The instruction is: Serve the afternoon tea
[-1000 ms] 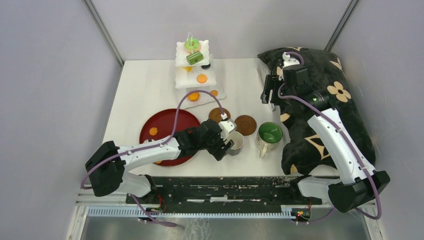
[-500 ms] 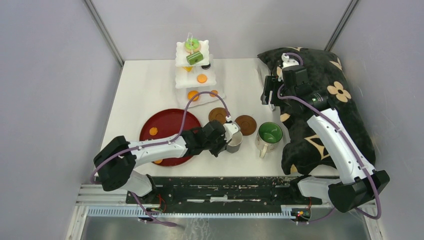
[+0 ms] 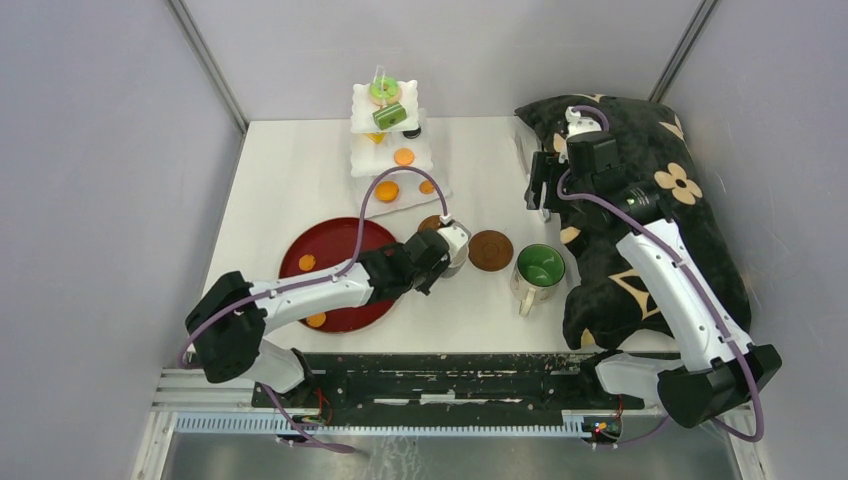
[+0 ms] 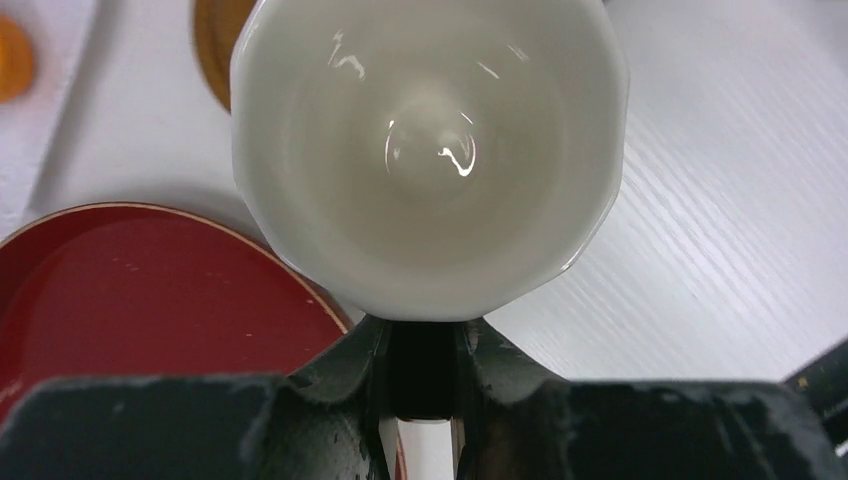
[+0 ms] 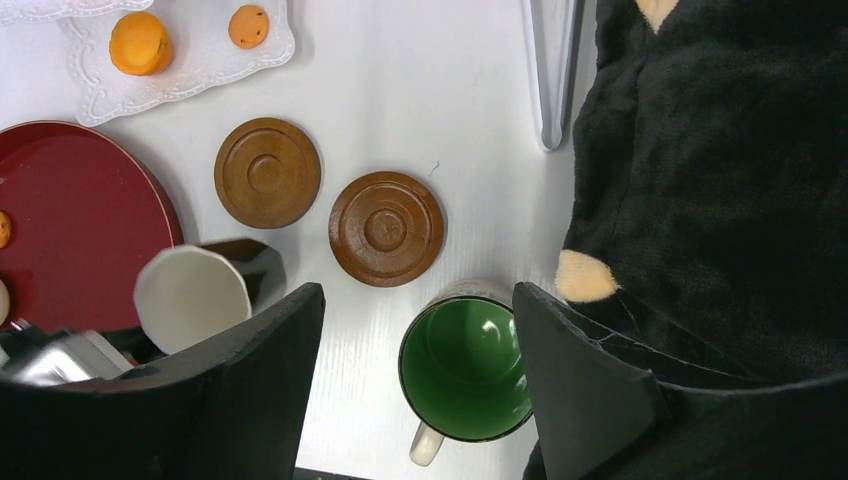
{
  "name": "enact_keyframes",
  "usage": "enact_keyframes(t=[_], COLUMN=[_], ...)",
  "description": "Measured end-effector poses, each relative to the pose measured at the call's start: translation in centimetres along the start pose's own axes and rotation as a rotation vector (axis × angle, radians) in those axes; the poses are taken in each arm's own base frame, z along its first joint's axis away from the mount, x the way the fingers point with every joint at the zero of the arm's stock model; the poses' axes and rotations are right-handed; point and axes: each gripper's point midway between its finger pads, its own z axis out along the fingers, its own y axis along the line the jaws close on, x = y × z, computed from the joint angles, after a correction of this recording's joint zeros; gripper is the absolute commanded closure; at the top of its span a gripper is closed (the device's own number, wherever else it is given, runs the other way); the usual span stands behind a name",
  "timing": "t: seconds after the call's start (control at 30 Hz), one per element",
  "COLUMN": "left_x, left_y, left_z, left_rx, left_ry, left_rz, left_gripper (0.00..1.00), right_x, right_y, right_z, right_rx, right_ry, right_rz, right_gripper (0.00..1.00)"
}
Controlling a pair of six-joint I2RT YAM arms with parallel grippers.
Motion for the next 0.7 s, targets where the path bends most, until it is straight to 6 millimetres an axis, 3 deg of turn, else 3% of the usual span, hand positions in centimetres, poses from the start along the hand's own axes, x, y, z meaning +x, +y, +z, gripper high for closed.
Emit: enact_keyframes(t=[0.27,0.4,0.57,0.7], left_x=[-3.9,-4.1,-3.1,-3.2], left_y=[4.9,5.5,6.2,6.7], left_z=[1.5,3.0,4.9,5.4], left_rx=[-0.227,-0.269,-0.286,-0.288], left_ry=[-0.054,-0.039,-0.005,-0.014], left_rz=[-0.163,-0.211,-0.252,-0.291], left_gripper=[0.97,0.97,0.97,0.97], right_x=[-0.5,-0.7,-0.6,-0.6], right_y=[-0.5,-0.7,-0.9,-0.9], right_z=[-1.2,-1.8,-1.9,-1.9], right_rx=[0.014,0.017,0.026,0.027], right_ry=[-0.037,-0.053,-0.047,-0.047], right_rz=[-0.001,0.002,0.001,0.001], right_gripper=[0.25,0.25,0.25,0.25])
